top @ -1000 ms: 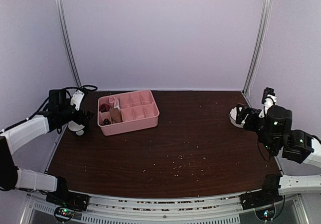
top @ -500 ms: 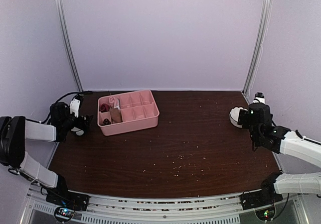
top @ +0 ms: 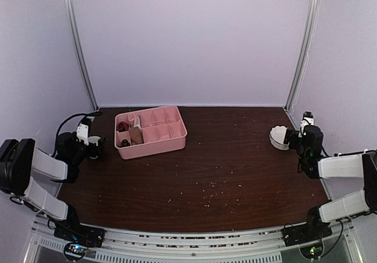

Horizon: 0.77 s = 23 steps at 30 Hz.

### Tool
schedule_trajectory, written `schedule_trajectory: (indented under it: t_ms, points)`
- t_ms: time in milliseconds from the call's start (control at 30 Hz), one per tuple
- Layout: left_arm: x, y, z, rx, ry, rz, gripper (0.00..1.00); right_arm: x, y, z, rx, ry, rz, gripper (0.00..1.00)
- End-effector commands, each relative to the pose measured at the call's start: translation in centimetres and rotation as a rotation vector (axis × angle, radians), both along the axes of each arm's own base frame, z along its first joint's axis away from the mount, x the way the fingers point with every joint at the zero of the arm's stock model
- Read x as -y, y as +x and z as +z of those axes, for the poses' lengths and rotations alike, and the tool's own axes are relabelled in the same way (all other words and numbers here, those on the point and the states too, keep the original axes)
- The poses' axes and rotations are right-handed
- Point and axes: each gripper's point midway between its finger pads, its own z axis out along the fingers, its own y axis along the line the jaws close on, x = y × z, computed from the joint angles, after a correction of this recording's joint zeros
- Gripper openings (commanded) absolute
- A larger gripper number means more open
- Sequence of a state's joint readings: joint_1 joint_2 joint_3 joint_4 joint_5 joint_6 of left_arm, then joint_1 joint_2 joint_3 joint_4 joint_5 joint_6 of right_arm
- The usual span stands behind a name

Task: Roll the socks
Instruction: Reset both arms

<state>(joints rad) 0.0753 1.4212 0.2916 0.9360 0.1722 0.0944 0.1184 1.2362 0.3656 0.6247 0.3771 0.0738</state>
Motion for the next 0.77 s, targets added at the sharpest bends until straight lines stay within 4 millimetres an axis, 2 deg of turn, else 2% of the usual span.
schedule_trajectory:
  t_ms: [0, 100, 167, 200, 233, 300, 367, 533, 733]
  points:
    - [-0.6, 0.8, 3.4, 0.123, -0.006, 0.024, 0.98, -1.1, 1.8, 2.0, 0.139, 0.015, 0.104, 0.99]
    - [-0.6, 0.8, 3.4, 0.129, -0.005, 0.023, 0.98, -1.2, 1.9, 1.7, 0.129, 0.029, 0.138, 1.0]
    - [-0.5, 0.8, 3.5, 0.129, -0.006, 0.021, 0.98, -3.1, 1.6, 1.4, 0.148, 0.004, 0.264, 1.0]
    - [-0.5, 0.8, 3.5, 0.132, -0.006, 0.019, 0.98, -3.0, 0.7, 1.1, 0.196, -0.003, 0.258, 1.0]
    - [-0.5, 0.8, 3.5, 0.13, -0.006, 0.02, 0.98, -2.1, -0.4, 1.9, 0.27, 0.0, 0.211, 1.0]
    - [-0.5, 0.8, 3.5, 0.13, -0.006, 0.021, 0.98, -0.4, -1.5, 1.7, 0.28, 0.035, 0.104, 1.0]
    - [-0.5, 0.8, 3.5, 0.129, -0.006, 0.02, 0.98, 0.5, -1.1, 1.6, 0.266, 0.044, 0.044, 0.99]
    - [-0.6, 0.9, 3.4, 0.126, -0.006, 0.022, 0.98, -2.8, 1.0, 1.4, 0.194, -0.004, 0.239, 1.0]
    - [-0.5, 0.8, 3.5, 0.132, -0.005, 0.021, 0.98, -2.8, 1.0, 1.3, 0.193, -0.004, 0.243, 1.0]
